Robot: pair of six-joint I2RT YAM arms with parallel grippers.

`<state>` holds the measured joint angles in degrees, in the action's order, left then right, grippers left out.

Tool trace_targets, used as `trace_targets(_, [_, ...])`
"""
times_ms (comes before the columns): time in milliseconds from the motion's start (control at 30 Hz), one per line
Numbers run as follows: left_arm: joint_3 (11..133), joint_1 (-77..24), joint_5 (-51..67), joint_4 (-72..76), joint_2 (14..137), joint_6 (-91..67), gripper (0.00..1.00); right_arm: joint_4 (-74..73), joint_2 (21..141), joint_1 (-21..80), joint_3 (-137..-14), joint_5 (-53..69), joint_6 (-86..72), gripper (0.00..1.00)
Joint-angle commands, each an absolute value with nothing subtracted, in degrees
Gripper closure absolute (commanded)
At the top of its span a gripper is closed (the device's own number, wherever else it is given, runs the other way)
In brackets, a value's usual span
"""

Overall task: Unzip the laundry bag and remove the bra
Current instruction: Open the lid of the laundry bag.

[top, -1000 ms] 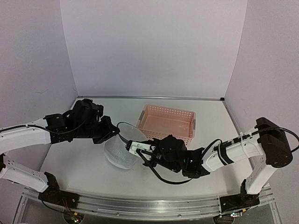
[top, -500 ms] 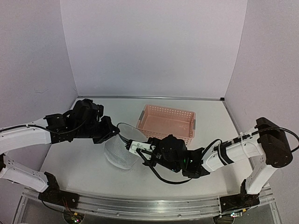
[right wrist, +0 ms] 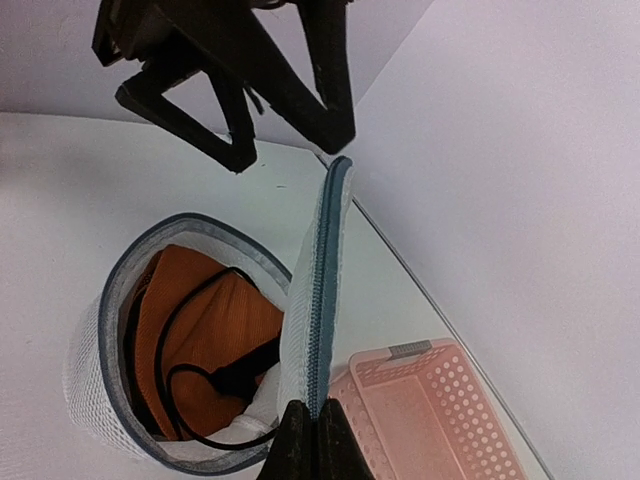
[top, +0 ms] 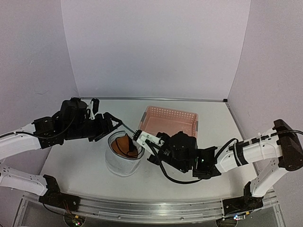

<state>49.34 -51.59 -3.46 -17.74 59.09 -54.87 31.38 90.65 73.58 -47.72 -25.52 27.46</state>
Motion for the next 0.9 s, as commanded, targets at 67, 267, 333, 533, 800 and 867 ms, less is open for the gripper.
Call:
trace_targets(67, [49.6,-51.7,-7.1,-19.3,54.1,-48.5,0.25,29.0,86.2,73.8,-50.1,-32.5,11.5,1.00])
trace_targets(267, [49.7,-51.7,-7.5,-20.6,52.4,-45.5,0.24,25.5,82.0,73.9,-49.6,-37.7,-6.7,1.00])
trace_targets(333, [49.6,-51.7,-6.6,-20.6,53.2,-44.2,0.24,24.6,80.3,74.0,-48.4,-39.4,-12.9,1.00])
trace_targets(533, [50.6,-51.7,-3.3,-23.6,59.0,-42.2,0.24,23.5,77.1,76.2,-44.7,-46.2,-27.0,1.00])
trace_targets(800, [51.6,-51.7,4.0,-25.2,69.0,-44.3,0.25,21.0,74.5,78.8,-40.5,-51.1,-40.0,1.00])
trace_targets(867, [52.6,-51.7,5.3,-24.5,71.5,-44.3,0.25,20.1,74.3,79.7,-40.0,-51.7,-41.3,1.00])
